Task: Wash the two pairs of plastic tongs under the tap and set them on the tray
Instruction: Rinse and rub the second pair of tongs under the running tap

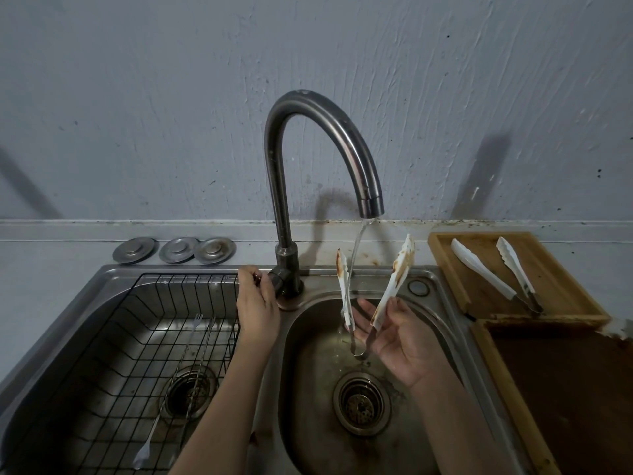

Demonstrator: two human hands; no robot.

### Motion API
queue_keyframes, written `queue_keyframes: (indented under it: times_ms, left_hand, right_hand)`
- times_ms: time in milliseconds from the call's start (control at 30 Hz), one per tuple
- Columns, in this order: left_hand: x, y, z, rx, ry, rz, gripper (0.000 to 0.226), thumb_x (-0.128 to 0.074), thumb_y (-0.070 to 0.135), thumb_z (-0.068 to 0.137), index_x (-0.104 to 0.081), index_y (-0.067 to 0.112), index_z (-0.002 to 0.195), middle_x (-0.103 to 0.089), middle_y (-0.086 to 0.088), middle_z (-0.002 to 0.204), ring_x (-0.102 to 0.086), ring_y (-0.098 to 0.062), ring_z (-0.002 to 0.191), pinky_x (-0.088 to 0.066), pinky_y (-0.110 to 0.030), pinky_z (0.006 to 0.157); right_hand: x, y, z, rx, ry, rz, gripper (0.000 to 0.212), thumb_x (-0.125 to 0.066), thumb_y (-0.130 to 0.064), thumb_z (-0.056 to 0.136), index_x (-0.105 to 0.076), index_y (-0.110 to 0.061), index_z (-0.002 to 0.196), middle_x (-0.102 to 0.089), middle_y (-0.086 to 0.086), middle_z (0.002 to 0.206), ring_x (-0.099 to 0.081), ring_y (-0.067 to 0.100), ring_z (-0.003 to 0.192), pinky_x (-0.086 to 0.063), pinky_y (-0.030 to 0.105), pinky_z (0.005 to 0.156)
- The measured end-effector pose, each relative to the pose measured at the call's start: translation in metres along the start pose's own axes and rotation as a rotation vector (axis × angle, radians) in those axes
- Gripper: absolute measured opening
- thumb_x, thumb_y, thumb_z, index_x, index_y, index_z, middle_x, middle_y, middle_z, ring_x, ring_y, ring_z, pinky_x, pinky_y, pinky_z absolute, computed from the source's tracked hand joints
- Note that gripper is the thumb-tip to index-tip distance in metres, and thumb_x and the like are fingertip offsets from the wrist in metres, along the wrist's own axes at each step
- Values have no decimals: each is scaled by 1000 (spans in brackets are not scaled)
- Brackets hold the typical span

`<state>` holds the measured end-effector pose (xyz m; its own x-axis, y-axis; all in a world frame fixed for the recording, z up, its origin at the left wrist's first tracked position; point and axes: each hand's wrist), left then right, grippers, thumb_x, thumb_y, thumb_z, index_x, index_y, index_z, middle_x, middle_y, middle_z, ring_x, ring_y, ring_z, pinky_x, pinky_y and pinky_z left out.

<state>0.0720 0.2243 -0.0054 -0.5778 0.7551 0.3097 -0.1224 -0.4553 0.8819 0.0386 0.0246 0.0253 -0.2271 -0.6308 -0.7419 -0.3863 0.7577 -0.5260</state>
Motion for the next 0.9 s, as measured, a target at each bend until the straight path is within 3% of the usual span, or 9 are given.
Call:
queue_keyframes:
  times_ms: [67,167,267,367,433,533,633,767,900]
  left_hand:
    - [0,2,0,8,5,-4,7,-37,14,98,-38,13,91,-59,-20,88,-55,-26,77,-38,-12,57]
    - [2,4,-1,37,3,-29,4,-39,14,97,-39,13,93,-60,-20,90,-56,-26,78,-37,-25,61]
    - [4,11,-8,76,-3,-110,19,-46,13,95,-42,12,113,-56,-13,112,-55,-19,99,-46,-33,85]
    - [3,28,-29,20,125,-44,43,-53,10,91,-36,6,130,-42,-11,135,-36,-19,129,-29,-33,110]
    - [1,38,-47,-99,134,-19,33,-54,8,89,-47,6,122,-45,-13,131,-38,-17,128,-29,-27,108]
    - [-6,44,-67,-111,-94,-21,16,-55,14,90,-63,20,102,-49,-4,121,-45,-5,117,-33,-11,100]
    - [-15,38,-75,-78,-252,92,17,-56,19,90,-71,16,96,-56,0,111,-50,-9,109,-33,-9,93]
    - [-15,38,-70,-104,-275,115,18,-54,7,90,-72,7,87,-56,3,95,-50,10,87,-31,4,78]
    - [-11,41,-67,-137,-251,178,17,-55,3,89,-69,3,80,-53,2,80,-47,10,74,-30,5,70]
  right_hand:
    - [0,0,0,3,3,-1,17,-37,-15,97,-54,-11,97,-63,23,102,-58,43,109,-42,62,94]
    - [0,0,0,8,6,-4,17,-37,-15,98,-54,-12,100,-63,22,102,-60,41,104,-44,60,92]
    - [-1,0,1,15,12,-18,16,-39,-14,97,-54,-11,97,-61,21,102,-60,38,104,-48,57,88]
    - [-2,1,3,46,11,-83,15,-41,-12,96,-56,-8,93,-62,18,97,-64,32,95,-56,51,77]
    - [-4,3,7,65,17,-124,16,-42,-12,96,-56,-7,90,-64,16,93,-66,26,83,-60,44,69]
    - [-8,7,14,81,18,-159,16,-43,-13,96,-56,-5,94,-66,14,91,-70,19,70,-60,37,60]
    - [-12,12,20,91,-18,-142,16,-44,-12,96,-57,-3,98,-68,15,96,-72,22,77,-61,41,67]
    - [-12,21,21,163,-39,-276,16,-48,-3,92,-59,-1,104,-70,13,98,-69,25,88,-58,42,78]
    - [-12,30,19,217,2,-438,16,-60,2,84,-64,-8,97,-75,4,84,-71,19,83,-57,35,76]
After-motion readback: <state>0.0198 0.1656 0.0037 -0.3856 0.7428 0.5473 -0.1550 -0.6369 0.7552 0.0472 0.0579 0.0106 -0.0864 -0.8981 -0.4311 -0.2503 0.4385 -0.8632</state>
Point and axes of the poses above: each hand's wrist, its own z-axis towards the middle knuckle, its own x-axis out of the back of the hand, y = z × x
